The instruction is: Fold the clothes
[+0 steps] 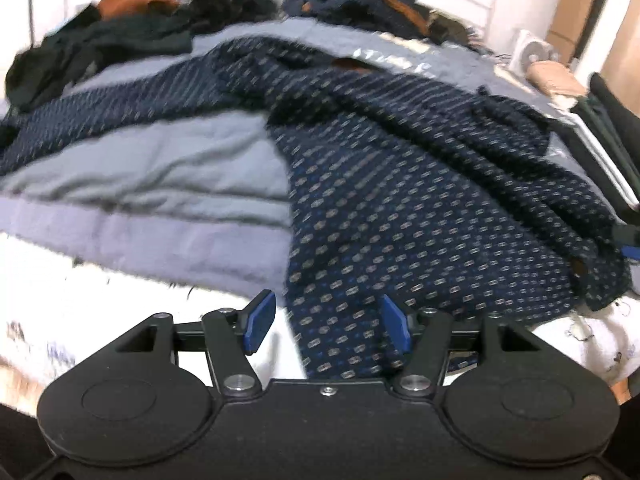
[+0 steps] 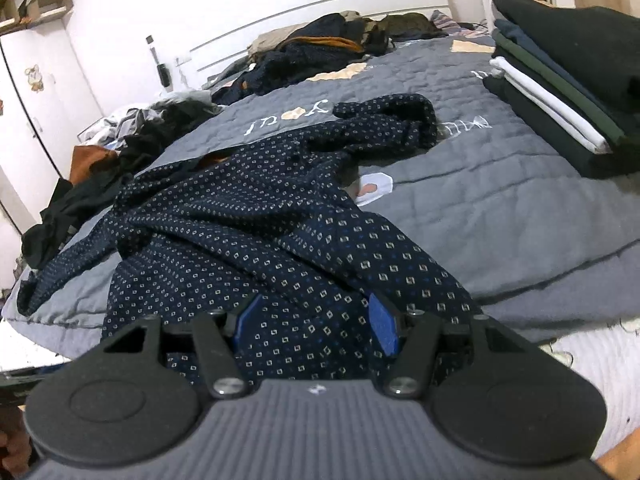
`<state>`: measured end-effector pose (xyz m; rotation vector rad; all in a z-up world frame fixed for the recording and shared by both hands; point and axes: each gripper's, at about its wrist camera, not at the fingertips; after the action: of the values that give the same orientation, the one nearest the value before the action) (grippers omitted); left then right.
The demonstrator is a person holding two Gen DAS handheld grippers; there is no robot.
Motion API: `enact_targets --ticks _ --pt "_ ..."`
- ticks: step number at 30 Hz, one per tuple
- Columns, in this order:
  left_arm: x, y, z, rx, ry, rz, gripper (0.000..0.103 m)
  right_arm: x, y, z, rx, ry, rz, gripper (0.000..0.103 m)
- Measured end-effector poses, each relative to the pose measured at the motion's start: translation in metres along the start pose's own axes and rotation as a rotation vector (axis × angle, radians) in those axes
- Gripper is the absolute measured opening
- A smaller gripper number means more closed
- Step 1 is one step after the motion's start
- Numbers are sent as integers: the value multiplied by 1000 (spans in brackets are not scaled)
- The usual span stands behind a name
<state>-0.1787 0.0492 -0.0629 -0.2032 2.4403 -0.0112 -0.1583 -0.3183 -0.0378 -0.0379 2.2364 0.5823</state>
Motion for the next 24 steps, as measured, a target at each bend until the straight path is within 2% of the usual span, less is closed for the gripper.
enact_targets --ticks 3,10,14,16,18,20,22,24 --pt "1 11 6 41 55 -63 58 2 1 -2 7 -4 0 58" --pt "6 22 16 117 143 -126 56 -3 -3 -16 37 -63 11 58" --pt "9 22 22 102 176 -135 55 -4 -11 -23 89 -86 15 58" --pt "10 22 23 113 168 -153 55 -4 -15 -25 108 -95 24 58" --pt "10 19 24 116 169 -144 49 -4 -21 -26 114 -95 42 58" --pt "10 16 25 115 169 -135 37 -4 -24 -24 129 -85 43 58" --pt "10 14 26 111 167 -129 30 -3 -25 -23 148 -78 30 58" --pt "10 12 27 110 164 -128 27 -2 -27 -23 165 -77 21 58"
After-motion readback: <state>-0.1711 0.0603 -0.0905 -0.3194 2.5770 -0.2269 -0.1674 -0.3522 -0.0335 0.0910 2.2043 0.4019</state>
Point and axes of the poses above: each gripper's, at about its wrist camera, not at the fingertips, and z roughly the way its jaws point, y to its left, x to its underside, and after that the axes turned 9 degrees about -x, right-handed
